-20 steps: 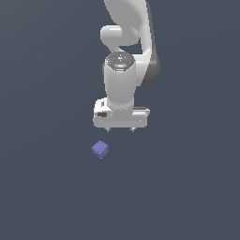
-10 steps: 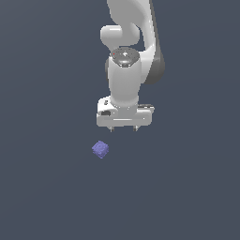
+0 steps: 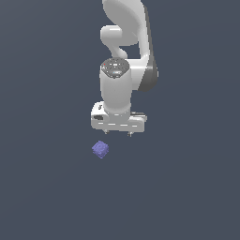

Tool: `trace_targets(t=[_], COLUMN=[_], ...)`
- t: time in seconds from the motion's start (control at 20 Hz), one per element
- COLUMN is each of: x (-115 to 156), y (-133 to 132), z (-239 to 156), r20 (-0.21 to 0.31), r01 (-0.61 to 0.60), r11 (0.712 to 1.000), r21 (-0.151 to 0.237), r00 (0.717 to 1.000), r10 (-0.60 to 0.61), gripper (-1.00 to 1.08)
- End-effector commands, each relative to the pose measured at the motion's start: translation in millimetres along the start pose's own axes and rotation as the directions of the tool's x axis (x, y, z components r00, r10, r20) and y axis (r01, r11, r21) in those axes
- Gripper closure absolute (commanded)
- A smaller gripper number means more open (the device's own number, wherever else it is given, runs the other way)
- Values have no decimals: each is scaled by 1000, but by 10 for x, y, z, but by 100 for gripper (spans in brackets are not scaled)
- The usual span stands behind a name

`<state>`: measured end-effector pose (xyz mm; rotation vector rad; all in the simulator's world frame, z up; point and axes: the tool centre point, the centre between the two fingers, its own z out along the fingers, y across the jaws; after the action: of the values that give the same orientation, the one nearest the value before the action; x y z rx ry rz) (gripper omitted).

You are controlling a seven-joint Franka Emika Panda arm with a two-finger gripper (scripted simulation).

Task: Pick up the object and move it to a goal position.

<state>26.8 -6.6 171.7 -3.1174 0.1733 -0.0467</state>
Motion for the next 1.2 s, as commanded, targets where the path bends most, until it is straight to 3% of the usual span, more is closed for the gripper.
trace_targets(t=[0.0, 0.2, 0.6, 0.9, 1.15], x=[32, 89, 158, 172, 170], y=[106, 323, 724, 879, 902], z=[98, 297, 652, 784, 804], r20=[4, 11, 16, 15, 15], r01=[-64, -193, -412, -487, -497], r11=[998, 981, 911, 873, 867], r21=[-1, -6, -22, -31, -32], r00=[998, 981, 911, 873, 868], r10=[64, 193, 412, 488, 497], gripper=[-92, -92, -92, -92, -92])
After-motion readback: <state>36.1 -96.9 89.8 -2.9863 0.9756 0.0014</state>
